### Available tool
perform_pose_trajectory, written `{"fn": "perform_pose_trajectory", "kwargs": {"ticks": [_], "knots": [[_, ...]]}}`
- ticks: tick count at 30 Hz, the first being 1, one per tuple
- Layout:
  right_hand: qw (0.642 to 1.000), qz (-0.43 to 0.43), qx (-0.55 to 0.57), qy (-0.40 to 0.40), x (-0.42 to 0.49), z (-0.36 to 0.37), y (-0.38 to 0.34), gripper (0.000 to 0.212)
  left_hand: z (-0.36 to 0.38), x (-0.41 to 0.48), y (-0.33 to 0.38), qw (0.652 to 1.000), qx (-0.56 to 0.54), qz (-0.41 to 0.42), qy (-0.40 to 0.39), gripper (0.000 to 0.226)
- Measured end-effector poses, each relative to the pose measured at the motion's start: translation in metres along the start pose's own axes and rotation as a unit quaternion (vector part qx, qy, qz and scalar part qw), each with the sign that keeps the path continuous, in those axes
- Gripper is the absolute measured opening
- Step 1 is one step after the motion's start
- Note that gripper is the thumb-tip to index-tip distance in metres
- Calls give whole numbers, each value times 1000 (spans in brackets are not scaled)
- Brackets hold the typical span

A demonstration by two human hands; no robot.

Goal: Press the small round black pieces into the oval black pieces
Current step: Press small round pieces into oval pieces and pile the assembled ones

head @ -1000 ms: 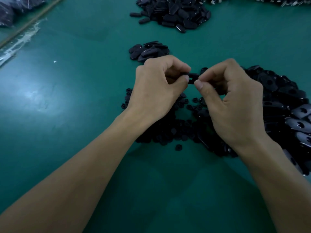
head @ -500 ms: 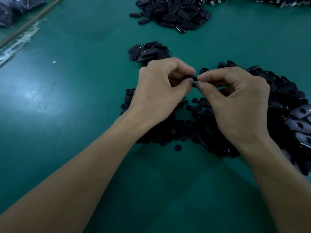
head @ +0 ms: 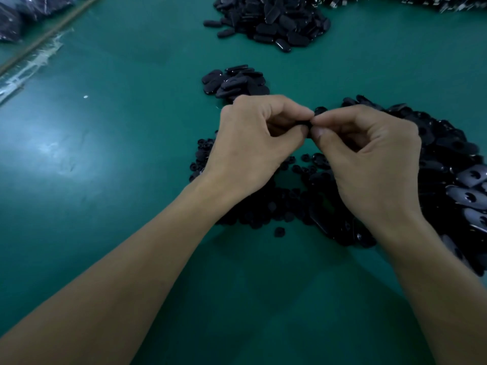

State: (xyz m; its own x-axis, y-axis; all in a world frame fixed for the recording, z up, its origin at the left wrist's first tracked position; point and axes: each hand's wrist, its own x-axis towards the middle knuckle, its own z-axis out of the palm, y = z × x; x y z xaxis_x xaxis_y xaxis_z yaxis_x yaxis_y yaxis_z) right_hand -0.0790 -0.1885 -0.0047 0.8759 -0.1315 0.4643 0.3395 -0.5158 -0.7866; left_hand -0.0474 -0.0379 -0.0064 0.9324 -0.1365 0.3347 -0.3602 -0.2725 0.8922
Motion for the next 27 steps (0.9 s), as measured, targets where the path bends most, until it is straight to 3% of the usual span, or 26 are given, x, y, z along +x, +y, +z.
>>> {"fn": "perform_pose_trajectory", "kwargs": {"ticks": [27], "knots": [[999,9,-19,26,-1,0,-5,33,2,-1,1,1000,-27,12,2,20]]}}
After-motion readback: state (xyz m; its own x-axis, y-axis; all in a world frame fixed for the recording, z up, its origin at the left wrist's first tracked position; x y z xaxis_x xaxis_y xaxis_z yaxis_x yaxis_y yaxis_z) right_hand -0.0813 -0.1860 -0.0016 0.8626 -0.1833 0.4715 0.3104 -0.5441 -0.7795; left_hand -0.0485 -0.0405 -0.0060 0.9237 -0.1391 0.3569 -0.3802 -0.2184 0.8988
